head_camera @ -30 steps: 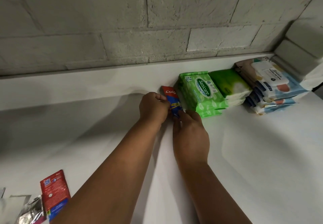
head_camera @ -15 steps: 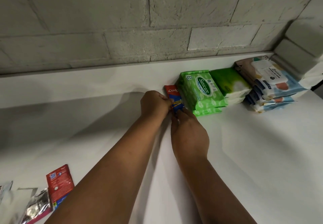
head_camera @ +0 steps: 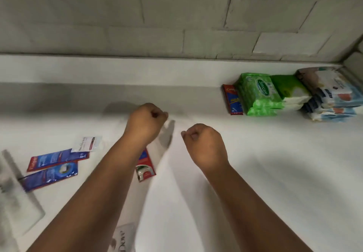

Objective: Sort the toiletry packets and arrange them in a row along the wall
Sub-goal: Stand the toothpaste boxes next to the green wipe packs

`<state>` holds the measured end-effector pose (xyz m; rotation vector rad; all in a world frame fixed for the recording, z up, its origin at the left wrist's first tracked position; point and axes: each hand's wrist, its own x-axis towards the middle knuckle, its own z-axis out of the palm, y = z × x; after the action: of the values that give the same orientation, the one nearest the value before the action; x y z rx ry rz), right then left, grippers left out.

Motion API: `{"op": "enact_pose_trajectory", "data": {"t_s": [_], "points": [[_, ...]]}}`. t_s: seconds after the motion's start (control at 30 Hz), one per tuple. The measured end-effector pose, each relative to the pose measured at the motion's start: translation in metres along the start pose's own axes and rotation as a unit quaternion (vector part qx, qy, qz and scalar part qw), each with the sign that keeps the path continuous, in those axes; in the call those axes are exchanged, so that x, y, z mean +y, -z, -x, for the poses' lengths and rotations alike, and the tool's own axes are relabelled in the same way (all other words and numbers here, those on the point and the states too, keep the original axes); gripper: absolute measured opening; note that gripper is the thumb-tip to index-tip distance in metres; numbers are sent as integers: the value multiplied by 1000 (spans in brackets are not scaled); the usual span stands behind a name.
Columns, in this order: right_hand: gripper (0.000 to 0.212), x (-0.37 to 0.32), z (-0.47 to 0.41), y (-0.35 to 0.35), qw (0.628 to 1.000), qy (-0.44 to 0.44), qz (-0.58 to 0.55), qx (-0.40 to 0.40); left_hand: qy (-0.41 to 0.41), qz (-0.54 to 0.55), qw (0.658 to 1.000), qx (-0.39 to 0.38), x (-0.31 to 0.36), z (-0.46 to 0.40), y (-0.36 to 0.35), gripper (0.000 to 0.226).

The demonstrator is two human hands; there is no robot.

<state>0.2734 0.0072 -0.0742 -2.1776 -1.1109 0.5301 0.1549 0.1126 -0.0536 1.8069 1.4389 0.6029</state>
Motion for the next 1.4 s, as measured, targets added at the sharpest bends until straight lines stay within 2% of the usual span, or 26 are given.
{"op": "enact_pose_trajectory", "data": {"t_s": [0.17,0.27,0.43,0.6,0.7,0.83,0.9,1.0,1.13,1.2,1.27,1.33,1.4], "points": [[24,-27,41,-34,998,38,15,-55,48,-32,997,50,-44,37,37,12],[33,-38,59,-48,995,46,49,-73,45,-59,995,62,-56,53,45,6],[45,-47,78,-62,989,60,123,-60,54,-37,997,36,-71,73,52,9],[39,-50,84,-67,983,67,162,-45,68,-12,998,-4,-79,84,50,7],[35,-50,84,-71,987,49,149,-39,62,-31,998,-11,-79,89,47,8],[19,-47,85,-69,998,5,44,-35,50,-30,998,-4,-74,91,42,16],[12,-44,87,-69,999,-1,-26,-22,56,7,998,-5,-72,90,37,26],[12,-38,89,-68,996,18,-84,7,101,114,988,6,-67,88,32,39],[17,-27,89,-60,995,48,-73,37,182,305,935,-11,-56,84,22,22],[17,-19,86,-55,995,56,-77,35,194,333,923,-20,-50,80,15,14],[5,-8,81,-48,994,74,-74,41,201,345,916,-26,-43,76,6,10],[13,1,74,-41,992,77,-73,70,200,363,909,-39,-37,69,-2,6],[22,12,64,-28,990,25,-105,91,190,368,908,-62,-26,64,-11,5]]}}
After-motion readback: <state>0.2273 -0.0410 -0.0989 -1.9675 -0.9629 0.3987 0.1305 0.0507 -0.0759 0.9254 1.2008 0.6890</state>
